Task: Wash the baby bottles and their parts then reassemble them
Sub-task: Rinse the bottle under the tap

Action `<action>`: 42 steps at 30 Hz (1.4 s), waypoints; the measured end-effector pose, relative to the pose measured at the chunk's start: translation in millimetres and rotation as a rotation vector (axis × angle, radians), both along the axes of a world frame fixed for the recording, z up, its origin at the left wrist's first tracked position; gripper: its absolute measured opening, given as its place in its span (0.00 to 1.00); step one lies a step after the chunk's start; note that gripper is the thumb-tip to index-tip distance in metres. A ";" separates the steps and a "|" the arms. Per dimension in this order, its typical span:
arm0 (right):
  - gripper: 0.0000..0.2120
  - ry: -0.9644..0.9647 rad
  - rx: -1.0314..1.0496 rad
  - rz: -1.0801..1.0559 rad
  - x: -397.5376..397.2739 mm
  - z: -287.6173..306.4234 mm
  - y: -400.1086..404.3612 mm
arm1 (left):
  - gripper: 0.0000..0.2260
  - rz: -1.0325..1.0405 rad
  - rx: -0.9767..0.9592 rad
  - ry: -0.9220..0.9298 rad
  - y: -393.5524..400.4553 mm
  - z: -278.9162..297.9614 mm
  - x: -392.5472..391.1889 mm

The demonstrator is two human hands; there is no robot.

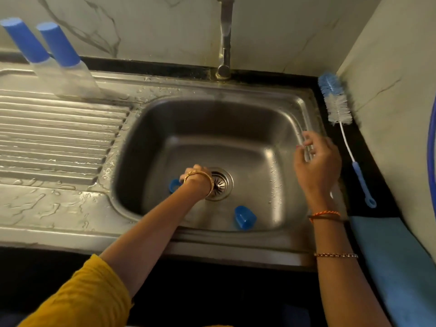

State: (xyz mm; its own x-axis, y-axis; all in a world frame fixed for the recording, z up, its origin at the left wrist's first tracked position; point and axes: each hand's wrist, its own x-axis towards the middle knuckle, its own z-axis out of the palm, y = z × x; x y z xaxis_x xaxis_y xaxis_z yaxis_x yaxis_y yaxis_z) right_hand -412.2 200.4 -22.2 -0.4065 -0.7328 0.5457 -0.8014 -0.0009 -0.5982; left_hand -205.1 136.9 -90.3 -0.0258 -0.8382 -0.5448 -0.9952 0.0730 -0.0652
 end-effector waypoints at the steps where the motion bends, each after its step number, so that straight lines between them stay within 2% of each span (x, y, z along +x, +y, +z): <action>1: 0.14 -0.068 0.012 0.046 11.5 1.7 -4.8 | 0.34 0.009 0.022 -0.002 0.0 -3.1 7.5; 5: 0.08 -0.394 0.121 0.129 46.2 15.8 -31.5 | 0.35 -0.059 0.118 0.051 5.1 -8.3 19.6; 8: 0.06 -0.551 0.145 0.157 62.1 19.3 -53.3 | 0.33 -0.070 0.123 0.063 3.8 -7.2 22.7; 12: 0.04 -0.605 0.244 0.259 78.1 19.3 -81.6 | 0.33 -0.058 0.135 0.108 1.7 -9.4 25.9; 14: 0.03 -0.669 0.297 0.285 83.0 19.7 -91.9 | 0.29 -0.023 0.101 0.148 -1.7 -8.2 25.1; 16: 0.03 -0.811 0.366 0.279 84.7 21.2 -106.0 | 0.22 0.083 0.001 0.271 -8.9 -0.4 24.1; 18: 0.10 -1.072 0.492 0.304 84.4 24.8 -124.2 | 0.18 0.234 -0.154 0.472 -20.1 11.3 24.7; 19: 0.14 -1.234 0.552 0.349 84.0 26.5 -133.1 | 0.19 0.307 -0.221 0.612 -24.9 19.6 25.3; 21: 0.18 -1.519 0.595 0.444 84.2 29.5 -154.2 | 0.28 0.397 -0.337 0.868 -36.6 38.8 26.7; 23: 0.23 -1.672 0.565 0.478 86.6 34.9 -176.7 | 0.31 0.424 -0.399 0.992 -51.1 55.6 28.9; 25: 0.27 -1.776 0.511 0.460 88.8 40.9 -200.1 | 0.32 0.426 -0.424 1.035 -65.5 65.7 28.4; 29: 0.27 -1.947 0.395 0.413 92.6 45.4 -244.9 | 0.32 0.399 -0.436 1.066 -85.5 76.0 26.5; 32: 0.13 -2.046 0.314 0.376 100.5 43.1 -264.4 | 0.32 0.396 -0.421 1.084 -95.7 77.2 22.7; 34: 0.09 -2.072 0.304 0.341 102.5 39.6 -268.9 | 0.32 0.414 -0.446 1.083 -99.5 77.4 20.2; 38: 0.10 -1.997 0.304 0.307 102.5 35.9 -272.7 | 0.32 0.432 -0.470 1.098 -104.6 78.9 17.2; 42: 0.08 -1.865 0.322 0.283 105.8 37.0 -274.1 | 0.32 0.410 -0.465 1.097 -102.5 81.4 14.3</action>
State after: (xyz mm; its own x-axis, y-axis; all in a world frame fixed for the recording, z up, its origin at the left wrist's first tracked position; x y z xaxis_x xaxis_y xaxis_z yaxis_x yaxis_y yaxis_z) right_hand -306.4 -73.7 14.8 -0.0989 -0.8428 -0.5291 0.7682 0.2733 -0.5789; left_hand -190.9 34.4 -8.9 0.0299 -0.9981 -0.0533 -0.4862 -0.0612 0.8717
